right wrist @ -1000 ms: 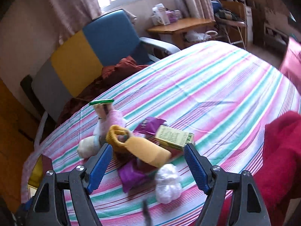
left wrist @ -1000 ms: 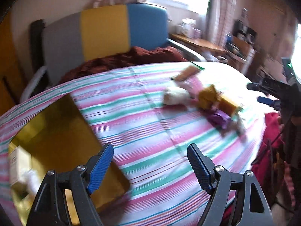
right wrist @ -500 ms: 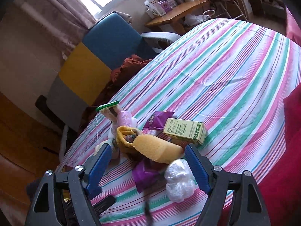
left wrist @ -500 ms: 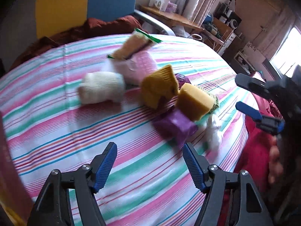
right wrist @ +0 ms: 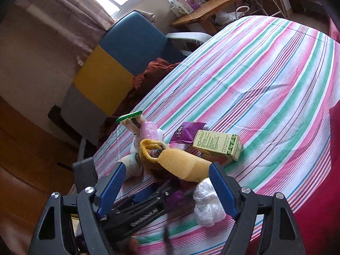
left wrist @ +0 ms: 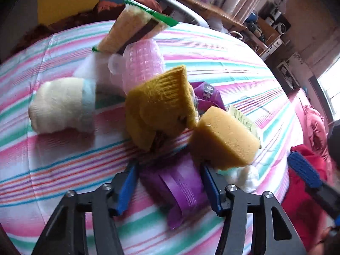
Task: Organize objects
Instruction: 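Move both tools back to the pile and grasp the purple sachet with the left tool, then lift the purple sachet with the left tool while the right tool grasps another wrapped ball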
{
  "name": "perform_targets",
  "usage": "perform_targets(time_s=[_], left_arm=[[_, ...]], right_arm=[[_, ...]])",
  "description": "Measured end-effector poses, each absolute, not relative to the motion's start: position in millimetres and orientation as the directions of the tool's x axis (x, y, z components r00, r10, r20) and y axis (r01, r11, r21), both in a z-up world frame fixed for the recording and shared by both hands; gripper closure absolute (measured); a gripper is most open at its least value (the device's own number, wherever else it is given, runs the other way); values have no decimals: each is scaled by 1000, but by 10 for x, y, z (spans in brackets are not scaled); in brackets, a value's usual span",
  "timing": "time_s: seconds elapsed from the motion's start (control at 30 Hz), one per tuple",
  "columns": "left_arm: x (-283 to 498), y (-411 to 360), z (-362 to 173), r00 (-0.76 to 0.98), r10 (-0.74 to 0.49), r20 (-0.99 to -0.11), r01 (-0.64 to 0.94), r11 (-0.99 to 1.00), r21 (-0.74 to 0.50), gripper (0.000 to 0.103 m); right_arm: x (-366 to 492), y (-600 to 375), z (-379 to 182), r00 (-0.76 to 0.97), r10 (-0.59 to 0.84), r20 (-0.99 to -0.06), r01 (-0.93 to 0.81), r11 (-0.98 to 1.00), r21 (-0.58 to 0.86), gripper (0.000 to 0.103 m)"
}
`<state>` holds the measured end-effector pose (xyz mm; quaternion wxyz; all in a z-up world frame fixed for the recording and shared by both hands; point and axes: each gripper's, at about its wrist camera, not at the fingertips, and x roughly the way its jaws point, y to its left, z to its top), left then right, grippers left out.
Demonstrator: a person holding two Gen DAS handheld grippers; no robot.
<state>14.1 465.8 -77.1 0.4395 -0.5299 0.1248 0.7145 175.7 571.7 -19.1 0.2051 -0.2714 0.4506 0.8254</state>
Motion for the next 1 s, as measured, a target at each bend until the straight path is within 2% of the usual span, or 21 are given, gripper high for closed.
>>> perform_targets(time_s=[0.4,0.57,0.73,0.77,0.83,1.0], left_arm=[[256,4240,-753,-81,512,-855,-853,-479,-206,49],[316,3887,-757,-97,534,-840,-875,-448,-184,49],[314,3557,-775,-105,554,-826,-873,-448,-190,49],[325,3516,-796,-107,552,-827,-872,-451,-189,54],[354,3481,-813,-125,554,-823,-878,-448,-167,56],[294,3450,-826,-111,571,-813,-860,-465,-209,60]], right_arm=[[1659,5805,-347,-722,-4,-692,-615,-455,644,21],[1521,5792,-442,-644,-54,-763,-658,-468,589,21],[1317,5748,-564,-497,-84,-864,-725,-507,466,22],[1266,5735,-595,-455,-88,-886,-738,-520,430,23],[1199,5714,-640,-400,-94,-912,-751,-537,385,25],[1105,5672,-732,-320,-112,-941,-754,-571,325,46]])
